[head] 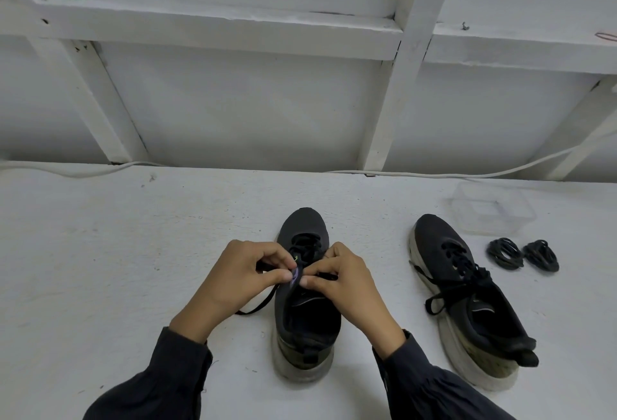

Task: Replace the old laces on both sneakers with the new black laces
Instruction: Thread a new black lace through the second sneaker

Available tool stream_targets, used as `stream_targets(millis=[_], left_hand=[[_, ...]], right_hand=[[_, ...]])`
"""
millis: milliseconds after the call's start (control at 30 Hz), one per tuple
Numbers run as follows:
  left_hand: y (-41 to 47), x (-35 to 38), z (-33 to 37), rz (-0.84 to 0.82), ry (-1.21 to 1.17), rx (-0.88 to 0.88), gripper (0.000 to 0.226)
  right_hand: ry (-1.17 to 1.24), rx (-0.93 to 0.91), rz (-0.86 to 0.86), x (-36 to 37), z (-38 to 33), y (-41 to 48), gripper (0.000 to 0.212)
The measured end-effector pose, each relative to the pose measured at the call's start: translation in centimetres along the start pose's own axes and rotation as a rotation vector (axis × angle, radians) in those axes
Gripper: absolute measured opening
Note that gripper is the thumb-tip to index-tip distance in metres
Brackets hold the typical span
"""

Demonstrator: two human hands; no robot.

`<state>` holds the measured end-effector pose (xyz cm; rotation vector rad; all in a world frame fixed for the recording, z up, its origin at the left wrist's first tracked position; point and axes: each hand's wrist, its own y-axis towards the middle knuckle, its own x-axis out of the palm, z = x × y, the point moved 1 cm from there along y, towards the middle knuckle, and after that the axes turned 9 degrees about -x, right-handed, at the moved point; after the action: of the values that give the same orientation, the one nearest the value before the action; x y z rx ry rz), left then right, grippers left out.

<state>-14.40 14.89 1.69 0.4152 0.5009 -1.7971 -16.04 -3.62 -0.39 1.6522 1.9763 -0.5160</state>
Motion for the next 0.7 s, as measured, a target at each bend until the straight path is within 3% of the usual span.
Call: stream_targets(millis=[333, 700], left_hand=[[1.2, 0.1, 0.5, -0.077, 0.118, -0.036, 0.016], [0.7, 0.5, -1.1, -0.009, -0.045, -0.082, 0.016]], right_hand=[[0.022, 0.002, 0.001, 0.1, -0.1, 0.2, 0.009], [-0.006, -0.015, -0.03, -0.1, -0.1, -0.2, 0.012]])
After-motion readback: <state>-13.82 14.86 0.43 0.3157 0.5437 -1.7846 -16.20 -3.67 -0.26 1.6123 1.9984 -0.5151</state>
